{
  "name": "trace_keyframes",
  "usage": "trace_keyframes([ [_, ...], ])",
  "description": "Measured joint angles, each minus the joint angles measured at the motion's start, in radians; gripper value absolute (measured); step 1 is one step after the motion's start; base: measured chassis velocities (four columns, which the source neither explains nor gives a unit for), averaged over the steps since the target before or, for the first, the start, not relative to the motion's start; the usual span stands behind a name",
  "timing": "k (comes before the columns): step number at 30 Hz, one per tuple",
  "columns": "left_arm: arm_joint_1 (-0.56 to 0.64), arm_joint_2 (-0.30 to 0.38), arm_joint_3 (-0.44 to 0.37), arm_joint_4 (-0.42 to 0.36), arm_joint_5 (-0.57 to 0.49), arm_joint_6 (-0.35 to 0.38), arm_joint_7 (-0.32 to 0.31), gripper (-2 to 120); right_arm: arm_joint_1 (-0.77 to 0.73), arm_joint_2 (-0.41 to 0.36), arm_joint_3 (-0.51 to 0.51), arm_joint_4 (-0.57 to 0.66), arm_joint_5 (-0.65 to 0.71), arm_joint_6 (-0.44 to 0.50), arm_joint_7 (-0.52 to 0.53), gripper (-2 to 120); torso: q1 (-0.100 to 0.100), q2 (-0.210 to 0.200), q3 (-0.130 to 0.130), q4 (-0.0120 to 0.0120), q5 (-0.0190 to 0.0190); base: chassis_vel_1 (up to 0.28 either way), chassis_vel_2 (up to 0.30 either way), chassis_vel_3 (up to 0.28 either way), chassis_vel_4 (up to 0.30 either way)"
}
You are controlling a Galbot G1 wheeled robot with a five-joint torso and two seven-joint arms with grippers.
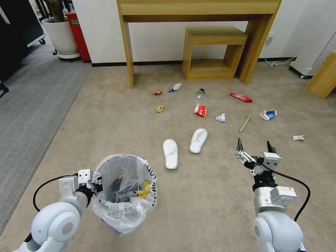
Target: Pick up the trash bin and place the garbage on the floor into it.
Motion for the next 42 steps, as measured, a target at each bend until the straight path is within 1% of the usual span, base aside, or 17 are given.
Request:
trace_keyframes([
  [21,-0.002,0.005,0.003,0.005,0.006,-0.009,0.006,1,-0.001,0.003,0.001,0.003,-0.001,-0.001,0.000,100,0.000,0.000,0.000,0.0000,-0.0001,-0.071,0.071,0.068,-0.072],
  [42,0.003,0.001,0.005,0.006,0.017,-0.013,0.008,1,-0.006,0.007,0.001,0.004,-0.007,0.002,0.002,100,0.000,0.000,0.000,0.0000,0.0000,-0.102,0.106,0.107,-0.107],
])
